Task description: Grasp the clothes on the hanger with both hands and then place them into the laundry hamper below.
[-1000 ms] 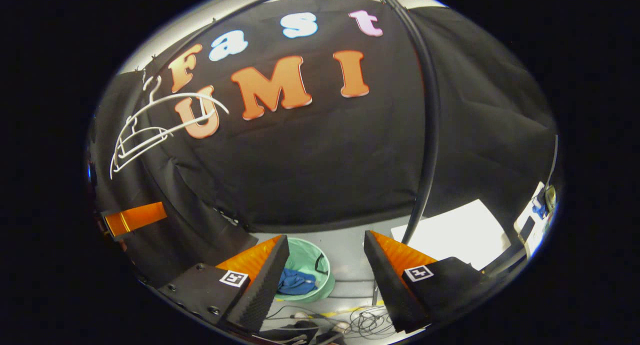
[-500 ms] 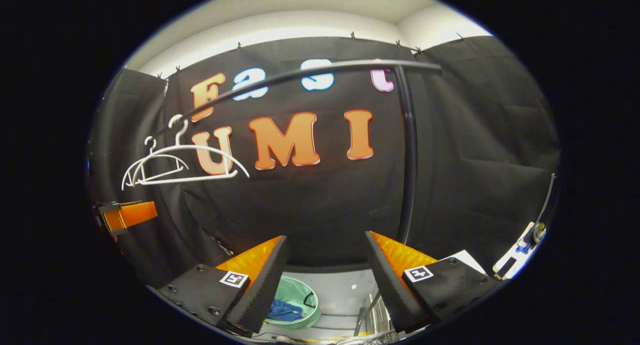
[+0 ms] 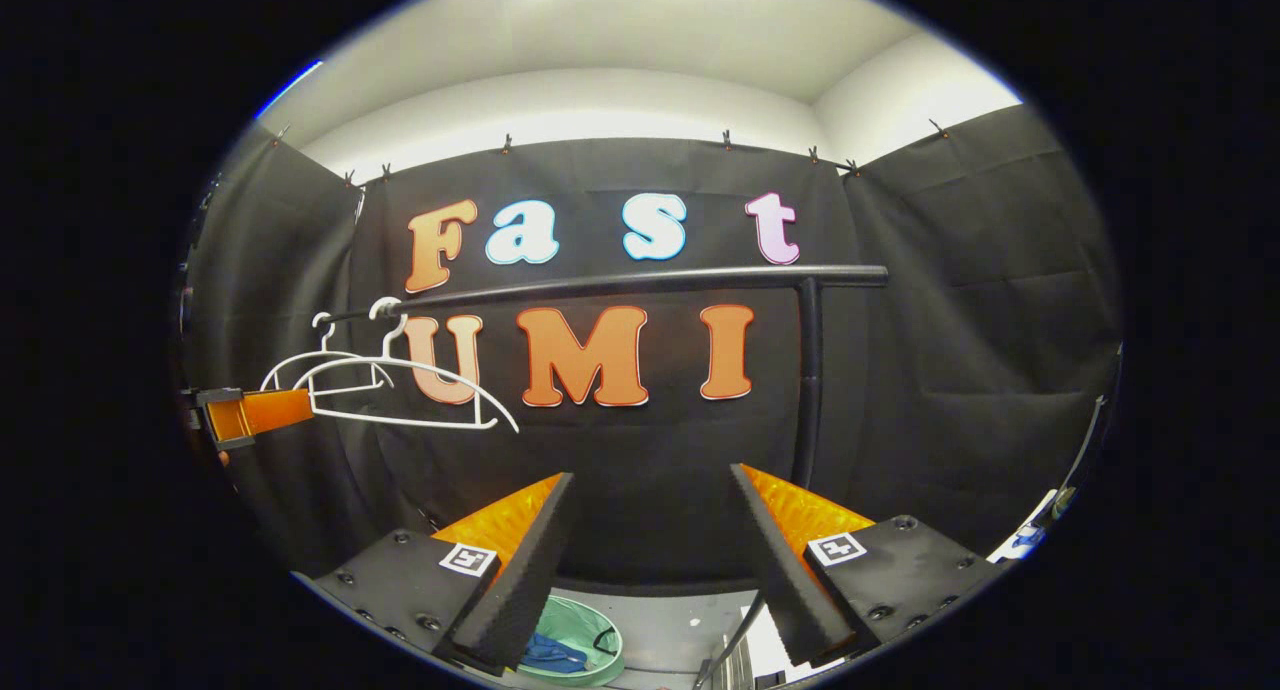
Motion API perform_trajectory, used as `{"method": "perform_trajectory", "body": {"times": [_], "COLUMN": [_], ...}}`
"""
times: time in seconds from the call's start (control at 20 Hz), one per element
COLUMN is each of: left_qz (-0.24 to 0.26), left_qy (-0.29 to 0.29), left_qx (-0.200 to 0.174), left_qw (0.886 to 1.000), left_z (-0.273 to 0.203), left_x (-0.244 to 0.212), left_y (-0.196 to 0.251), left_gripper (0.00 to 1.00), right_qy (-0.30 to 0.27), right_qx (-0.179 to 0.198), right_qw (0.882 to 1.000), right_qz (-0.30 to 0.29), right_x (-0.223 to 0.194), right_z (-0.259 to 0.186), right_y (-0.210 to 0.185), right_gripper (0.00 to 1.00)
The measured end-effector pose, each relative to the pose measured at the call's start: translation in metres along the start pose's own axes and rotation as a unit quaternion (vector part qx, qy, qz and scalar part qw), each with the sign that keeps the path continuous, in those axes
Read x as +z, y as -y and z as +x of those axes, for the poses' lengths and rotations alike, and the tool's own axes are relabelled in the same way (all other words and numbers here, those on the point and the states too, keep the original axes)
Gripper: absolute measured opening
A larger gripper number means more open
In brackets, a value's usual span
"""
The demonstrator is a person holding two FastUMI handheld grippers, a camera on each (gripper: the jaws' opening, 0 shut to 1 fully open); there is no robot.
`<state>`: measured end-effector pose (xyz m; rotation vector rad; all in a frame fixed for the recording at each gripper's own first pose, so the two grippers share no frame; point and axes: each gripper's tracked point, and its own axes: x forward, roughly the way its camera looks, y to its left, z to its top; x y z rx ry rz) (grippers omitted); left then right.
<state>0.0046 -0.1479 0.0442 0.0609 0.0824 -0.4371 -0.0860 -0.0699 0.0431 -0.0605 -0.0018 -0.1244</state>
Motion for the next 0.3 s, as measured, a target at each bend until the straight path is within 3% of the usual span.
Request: {"method": "perform_trajectory", "body": {"times": [0.3], "left_qz": [0.007], "left_qy": [-0.002], "left_qx": [0.008], "left_qw": [1.000], "left_z": [0.0042], "left_x": [-0.0073], "left_y": [-0.0079], "left_gripper": [0.90], "right_qy": [-0.004], "right_qx": [-0.002], "right_qw": [1.000], "right_qz": [0.010], "right_x": [-0.0018], "right_z": [0.0025], "right_y": [0.0037], "right_gripper": [0.89]}}
